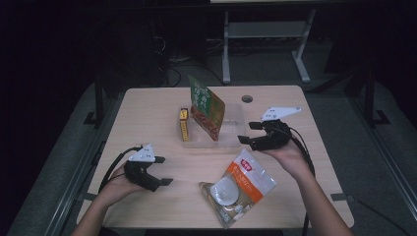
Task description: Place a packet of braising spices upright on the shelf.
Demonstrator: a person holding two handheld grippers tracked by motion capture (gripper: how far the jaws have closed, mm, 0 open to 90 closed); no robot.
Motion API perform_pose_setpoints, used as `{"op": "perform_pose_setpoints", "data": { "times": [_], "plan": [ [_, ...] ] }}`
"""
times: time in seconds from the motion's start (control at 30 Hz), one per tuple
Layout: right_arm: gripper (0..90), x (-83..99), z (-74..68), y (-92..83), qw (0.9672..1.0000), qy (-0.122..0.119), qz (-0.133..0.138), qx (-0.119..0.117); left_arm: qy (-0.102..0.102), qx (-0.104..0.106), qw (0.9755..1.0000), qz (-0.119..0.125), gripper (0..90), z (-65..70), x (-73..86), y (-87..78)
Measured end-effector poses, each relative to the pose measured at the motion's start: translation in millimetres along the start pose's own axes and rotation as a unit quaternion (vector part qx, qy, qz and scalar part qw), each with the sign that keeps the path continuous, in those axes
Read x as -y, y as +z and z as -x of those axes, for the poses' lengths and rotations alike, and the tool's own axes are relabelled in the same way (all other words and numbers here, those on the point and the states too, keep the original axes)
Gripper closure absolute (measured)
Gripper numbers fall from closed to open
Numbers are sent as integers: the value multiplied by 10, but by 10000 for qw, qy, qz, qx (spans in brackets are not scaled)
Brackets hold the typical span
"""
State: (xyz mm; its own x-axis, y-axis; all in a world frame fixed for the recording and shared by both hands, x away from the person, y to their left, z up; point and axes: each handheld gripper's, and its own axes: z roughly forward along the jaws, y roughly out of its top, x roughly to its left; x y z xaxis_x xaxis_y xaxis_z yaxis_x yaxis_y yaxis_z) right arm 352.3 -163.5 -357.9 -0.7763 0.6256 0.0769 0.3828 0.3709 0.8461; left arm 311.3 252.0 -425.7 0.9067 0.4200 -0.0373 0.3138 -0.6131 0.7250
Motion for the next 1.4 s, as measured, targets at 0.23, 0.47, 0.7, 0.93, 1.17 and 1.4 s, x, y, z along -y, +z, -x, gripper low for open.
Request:
{"op": "perform_pose_setpoints", "data": {
  "times": [0.23, 0.47, 0.7, 0.93, 1.17, 1.4],
  "plan": [
    [318, 236, -56, -37, 9999, -61, -124, 34, -64, 25, 10000, -2, 158, 55, -11, 42],
    [322, 437, -121, -96, 9994, -41, -334, -41, -37, 47, 10000, -28, 160, 84, -29, 77],
    [558, 684, -203, -167, 9980, 26, -558, -289, 20, 106, 9999, -56, 161, 104, -42, 91],
    [826, 898, -361, -207, 9957, -31, -740, -560, 141, 127, 9998, -115, 162, 117, -56, 106],
    [897, 984, -469, -154, 9903, -246, -994, -937, 166, 159, 9996, -139, 162, 134, -66, 117],
    [898, 988, -538, -18, 9852, -440, -1231, -1111, 201, 189, 9995, -126, 162, 151, -70, 121]
  ]
}}
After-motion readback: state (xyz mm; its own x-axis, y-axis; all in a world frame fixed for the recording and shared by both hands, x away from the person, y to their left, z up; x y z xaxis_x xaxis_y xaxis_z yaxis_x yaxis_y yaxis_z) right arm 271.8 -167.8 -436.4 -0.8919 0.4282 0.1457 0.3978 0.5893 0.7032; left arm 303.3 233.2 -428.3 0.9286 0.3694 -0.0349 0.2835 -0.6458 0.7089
